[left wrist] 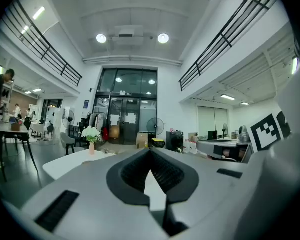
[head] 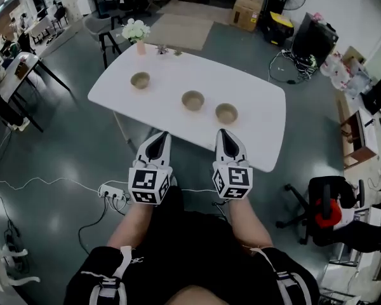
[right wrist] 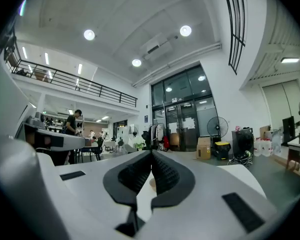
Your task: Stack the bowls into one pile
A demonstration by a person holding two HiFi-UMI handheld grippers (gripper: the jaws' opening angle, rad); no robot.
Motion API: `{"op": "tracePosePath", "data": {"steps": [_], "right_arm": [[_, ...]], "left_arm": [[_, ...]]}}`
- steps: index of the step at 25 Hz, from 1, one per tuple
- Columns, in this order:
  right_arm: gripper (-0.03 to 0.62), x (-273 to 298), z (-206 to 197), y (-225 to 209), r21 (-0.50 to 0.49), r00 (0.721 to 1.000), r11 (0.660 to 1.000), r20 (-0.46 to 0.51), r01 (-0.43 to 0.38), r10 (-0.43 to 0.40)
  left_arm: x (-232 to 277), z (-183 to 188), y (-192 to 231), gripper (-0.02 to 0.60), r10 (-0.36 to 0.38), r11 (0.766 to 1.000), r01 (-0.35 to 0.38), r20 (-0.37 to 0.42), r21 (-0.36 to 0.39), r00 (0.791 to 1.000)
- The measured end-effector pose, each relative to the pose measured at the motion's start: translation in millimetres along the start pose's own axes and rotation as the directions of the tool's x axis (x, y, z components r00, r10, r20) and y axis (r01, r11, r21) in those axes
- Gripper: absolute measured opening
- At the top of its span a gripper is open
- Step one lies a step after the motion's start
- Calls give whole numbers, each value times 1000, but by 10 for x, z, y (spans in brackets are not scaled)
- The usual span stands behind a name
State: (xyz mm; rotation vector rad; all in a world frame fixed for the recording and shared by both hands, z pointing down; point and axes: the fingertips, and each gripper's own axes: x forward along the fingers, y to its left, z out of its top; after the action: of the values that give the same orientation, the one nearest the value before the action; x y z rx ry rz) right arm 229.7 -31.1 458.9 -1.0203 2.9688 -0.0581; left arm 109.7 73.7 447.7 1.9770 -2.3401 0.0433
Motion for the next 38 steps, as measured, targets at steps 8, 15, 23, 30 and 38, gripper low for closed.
{"op": "tracePosePath", "data": {"steps": [8,15,23,30,38], "right_arm": [[17,1948,186,-268,-3,997,999,-69,46,-46],[17,2570,29,-602,-13,989,999,-144,34,-36],[127,3060,-671,-372,-133,891,955,-413,-263,188],[156,3225,-1527,-7,-301,724,804,-656,-512,215],[155,3412,-2275,32,-351,582,731,-810,-585,77]], "left_arm": [[1776,356,970,12,-129,992,130,-79,4,988],[2541,338,1148,12,-135,991,134,-113,-16,984],[2877,146,1279,12,-83,993,69,-147,-100,986],[2862,155,1485,12,-15,996,1,-145,-94,989],[2676,48,1800,12,59,992,-77,-169,-102,984]]}}
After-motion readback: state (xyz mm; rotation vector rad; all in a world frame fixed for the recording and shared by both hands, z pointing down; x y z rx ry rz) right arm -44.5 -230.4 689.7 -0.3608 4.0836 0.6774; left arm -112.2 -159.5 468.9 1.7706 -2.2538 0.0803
